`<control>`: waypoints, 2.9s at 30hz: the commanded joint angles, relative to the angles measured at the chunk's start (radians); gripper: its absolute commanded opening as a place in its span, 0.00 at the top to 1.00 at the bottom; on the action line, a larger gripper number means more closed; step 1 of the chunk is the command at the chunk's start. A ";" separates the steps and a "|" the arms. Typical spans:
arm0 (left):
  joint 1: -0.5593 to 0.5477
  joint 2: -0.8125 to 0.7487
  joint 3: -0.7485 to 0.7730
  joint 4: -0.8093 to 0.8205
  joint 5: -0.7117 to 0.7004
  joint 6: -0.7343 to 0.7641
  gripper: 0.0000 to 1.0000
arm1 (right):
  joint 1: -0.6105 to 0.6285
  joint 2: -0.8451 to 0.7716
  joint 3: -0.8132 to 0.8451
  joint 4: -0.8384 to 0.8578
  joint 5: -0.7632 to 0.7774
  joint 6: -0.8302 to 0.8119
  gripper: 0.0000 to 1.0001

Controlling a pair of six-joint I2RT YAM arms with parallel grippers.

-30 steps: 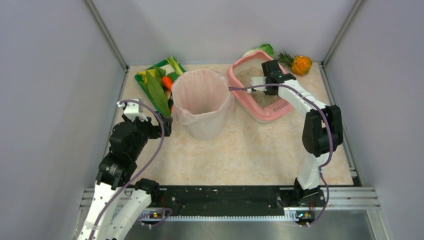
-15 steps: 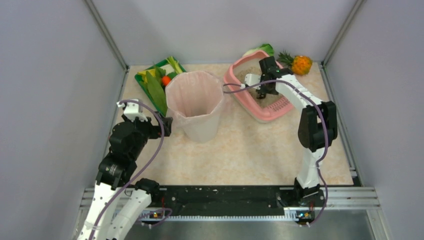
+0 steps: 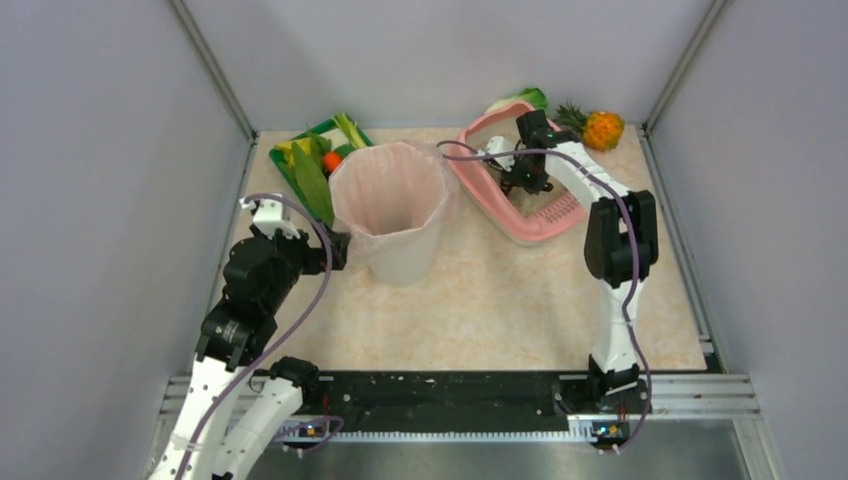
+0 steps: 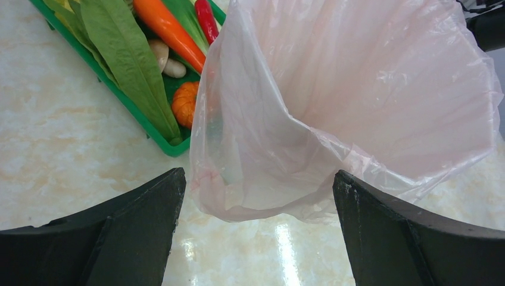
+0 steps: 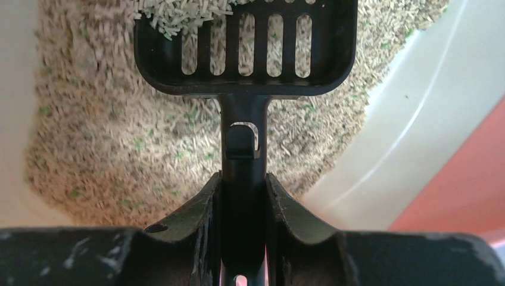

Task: Clean the litter box

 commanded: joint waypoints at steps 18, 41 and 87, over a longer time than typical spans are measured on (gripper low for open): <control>-0.001 0.032 0.047 0.062 0.002 -0.012 0.01 | 0.013 0.204 0.244 0.105 -0.268 0.487 1.00; 0.000 0.036 0.046 0.074 0.025 -0.012 0.01 | -0.051 0.019 0.083 0.156 -0.235 0.556 1.00; -0.001 0.041 0.066 0.084 0.066 -0.006 0.01 | -0.199 -0.420 -0.453 0.455 -0.459 0.770 1.00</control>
